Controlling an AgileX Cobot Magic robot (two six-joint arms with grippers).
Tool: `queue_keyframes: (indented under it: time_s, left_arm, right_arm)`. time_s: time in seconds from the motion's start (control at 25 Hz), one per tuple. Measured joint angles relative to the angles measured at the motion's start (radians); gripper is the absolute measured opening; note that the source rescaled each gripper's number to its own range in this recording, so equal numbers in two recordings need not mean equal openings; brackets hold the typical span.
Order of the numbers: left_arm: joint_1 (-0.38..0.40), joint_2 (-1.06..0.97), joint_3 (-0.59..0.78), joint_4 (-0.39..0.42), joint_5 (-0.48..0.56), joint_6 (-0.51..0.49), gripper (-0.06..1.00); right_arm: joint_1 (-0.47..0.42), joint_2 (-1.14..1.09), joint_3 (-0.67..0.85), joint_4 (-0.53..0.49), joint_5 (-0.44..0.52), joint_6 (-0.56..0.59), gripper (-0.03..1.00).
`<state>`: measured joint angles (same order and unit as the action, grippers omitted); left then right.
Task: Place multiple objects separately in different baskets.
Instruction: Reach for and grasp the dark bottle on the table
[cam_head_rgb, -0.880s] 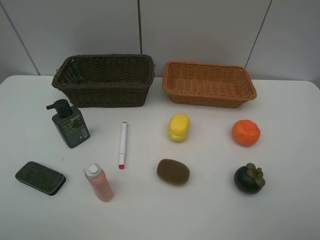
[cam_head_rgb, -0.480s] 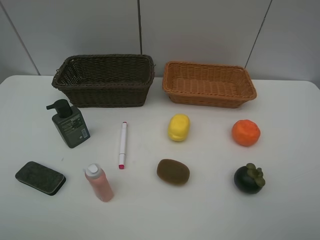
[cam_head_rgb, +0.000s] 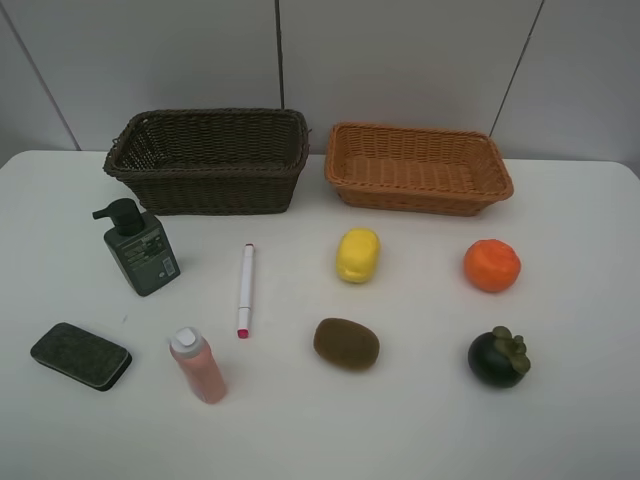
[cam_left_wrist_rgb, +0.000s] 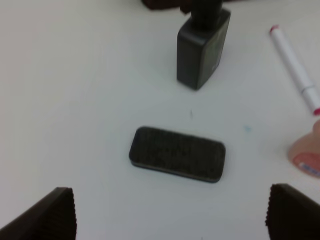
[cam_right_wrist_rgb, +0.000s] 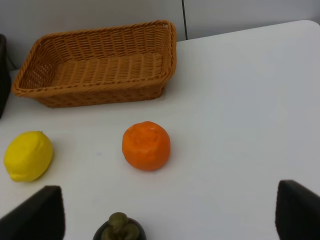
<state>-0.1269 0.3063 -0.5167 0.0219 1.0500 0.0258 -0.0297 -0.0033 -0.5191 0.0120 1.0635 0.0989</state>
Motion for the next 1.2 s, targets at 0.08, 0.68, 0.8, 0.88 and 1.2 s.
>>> queue_keyframes:
  time_s: [0.08, 0.68, 0.8, 0.88, 1.2]
  left_arm:
    - [0.000, 0.145, -0.021, 0.003, -0.044, 0.013, 1.00]
    - [0.000, 1.179, -0.684, -0.132, 0.090, 0.301, 1.00]
    - [0.000, 1.302, -0.794, -0.137, 0.109, 0.333, 1.00]
    - [-0.003, 1.363, -0.847, -0.137, 0.112, 0.345, 1.00]
    - [-0.120, 1.526, -0.888, -0.029, 0.110, 0.363, 1.00]
  right_arm:
    - [0.000, 0.000, 0.000, 0.000, 0.000, 0.000, 0.99]
    - [0.000, 0.000, 0.000, 0.000, 0.000, 0.000, 0.99]
    - [0.000, 0.000, 0.000, 0.000, 0.000, 0.000, 0.99]
    - [0.000, 0.000, 0.000, 0.000, 0.000, 0.000, 0.99]
    - [0.000, 0.000, 0.000, 0.000, 0.000, 0.000, 0.99]
